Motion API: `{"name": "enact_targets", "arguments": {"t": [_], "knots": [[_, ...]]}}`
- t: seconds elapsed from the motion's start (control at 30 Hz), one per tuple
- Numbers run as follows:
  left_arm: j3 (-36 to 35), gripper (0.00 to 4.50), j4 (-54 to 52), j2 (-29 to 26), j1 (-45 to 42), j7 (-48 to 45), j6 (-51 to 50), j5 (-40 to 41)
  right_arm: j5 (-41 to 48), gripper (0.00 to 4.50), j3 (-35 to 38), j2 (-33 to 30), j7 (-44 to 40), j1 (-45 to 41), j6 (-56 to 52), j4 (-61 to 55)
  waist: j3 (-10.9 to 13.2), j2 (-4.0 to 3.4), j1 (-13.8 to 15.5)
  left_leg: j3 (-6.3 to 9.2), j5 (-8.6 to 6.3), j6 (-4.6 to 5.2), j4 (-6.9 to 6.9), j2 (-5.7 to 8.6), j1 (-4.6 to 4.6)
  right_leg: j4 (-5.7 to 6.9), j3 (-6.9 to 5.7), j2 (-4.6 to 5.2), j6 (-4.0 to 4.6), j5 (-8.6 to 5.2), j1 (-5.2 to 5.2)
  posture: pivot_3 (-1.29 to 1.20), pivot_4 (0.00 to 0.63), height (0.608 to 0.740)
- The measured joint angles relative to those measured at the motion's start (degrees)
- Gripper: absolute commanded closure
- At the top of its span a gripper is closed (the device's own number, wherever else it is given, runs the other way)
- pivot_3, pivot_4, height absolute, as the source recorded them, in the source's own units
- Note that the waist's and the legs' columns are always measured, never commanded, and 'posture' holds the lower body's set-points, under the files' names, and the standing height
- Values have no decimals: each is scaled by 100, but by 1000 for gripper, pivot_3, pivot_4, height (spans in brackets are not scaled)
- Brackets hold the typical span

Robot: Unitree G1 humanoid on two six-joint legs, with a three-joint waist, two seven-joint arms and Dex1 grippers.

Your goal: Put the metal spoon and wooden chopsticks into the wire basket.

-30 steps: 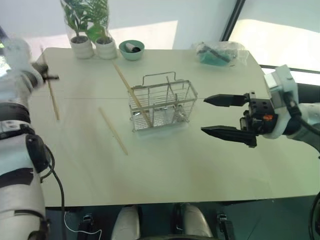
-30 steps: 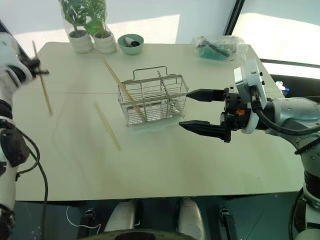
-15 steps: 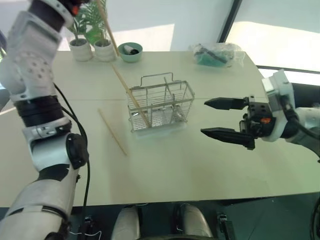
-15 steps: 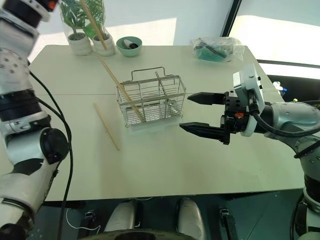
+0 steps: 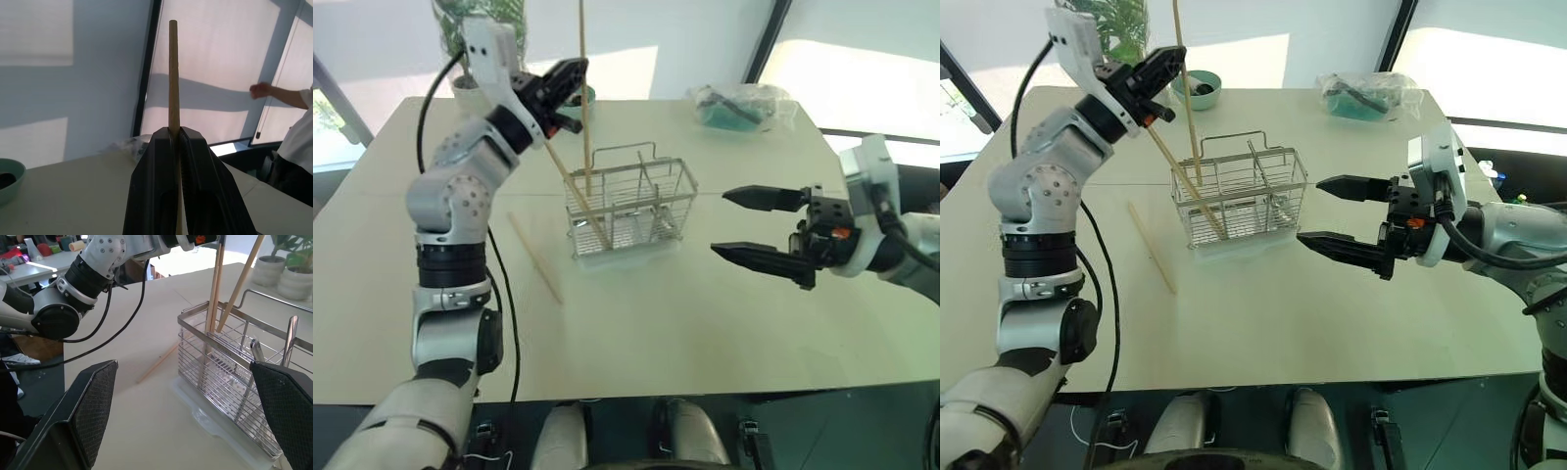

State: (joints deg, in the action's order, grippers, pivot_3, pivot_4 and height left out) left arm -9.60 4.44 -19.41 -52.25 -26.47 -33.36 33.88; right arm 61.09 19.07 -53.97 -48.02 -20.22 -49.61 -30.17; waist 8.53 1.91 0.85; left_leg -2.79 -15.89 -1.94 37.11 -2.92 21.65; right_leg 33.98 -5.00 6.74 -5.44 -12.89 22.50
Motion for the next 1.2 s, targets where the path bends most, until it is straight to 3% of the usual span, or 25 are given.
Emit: {"name": "enact_targets", "arguments": {"t": [0.07,0.17,0.4,0.63,0.77,0.87,0.97,1.2], "knots": [[68,4448,-14,18,106,-43,1,-53,0,0,5,0,43,5,0,0,0,0,0,0,0,0,0,0,1,1,0,0,0,0,2,0,150,717],[139,3444,-12,57,226,-78,5,-99,8,0,5,3,110,2,0,0,0,0,0,0,0,0,0,0,2,0,0,0,1,0,3,0,150,717],[23,11,-242,146,298,-53,-486,304,94,0,5,31,218,-53,0,4,0,0,-2,3,-1,1,0,0,12,-2,0,0,1,-1,10,0,150,717],[-568,11,-585,-376,-8,263,-1200,927,115,0,-1,40,257,-106,0,18,2,-1,-9,5,-1,1,0,0,17,0,0,-2,1,-1,17,0,150,717],[-1246,11,-297,-868,-830,842,-1337,1071,114,0,-47,69,257,-185,0,55,3,-1,-7,7,-1,1,0,0,21,-2,0,-2,0,-1,18,0,150,717],[-1476,11,451,-1298,-1413,1901,-1254,489,99,0,-106,119,239,-249,5,86,-1,-8,-5,7,-1,2,-4,3,11,-3,0,-2,-13,4,11,0,150,717],[-1501,11,1139,-1404,-1469,2952,-1347,-242,81,0,-199,167,207,-286,18,174,0,-6,5,7,-1,2,-8,2,-1,-3,-1,-2,-18,6,0,0,150,717],[-1426,11,2085,-1031,-1110,4337,-2506,-1159,-28,0,-450,295,105,-490,129,291,7,15,7,10,-1,1,-4,2,34,1,-3,-1,-21,9,26,0,150,717]]}}
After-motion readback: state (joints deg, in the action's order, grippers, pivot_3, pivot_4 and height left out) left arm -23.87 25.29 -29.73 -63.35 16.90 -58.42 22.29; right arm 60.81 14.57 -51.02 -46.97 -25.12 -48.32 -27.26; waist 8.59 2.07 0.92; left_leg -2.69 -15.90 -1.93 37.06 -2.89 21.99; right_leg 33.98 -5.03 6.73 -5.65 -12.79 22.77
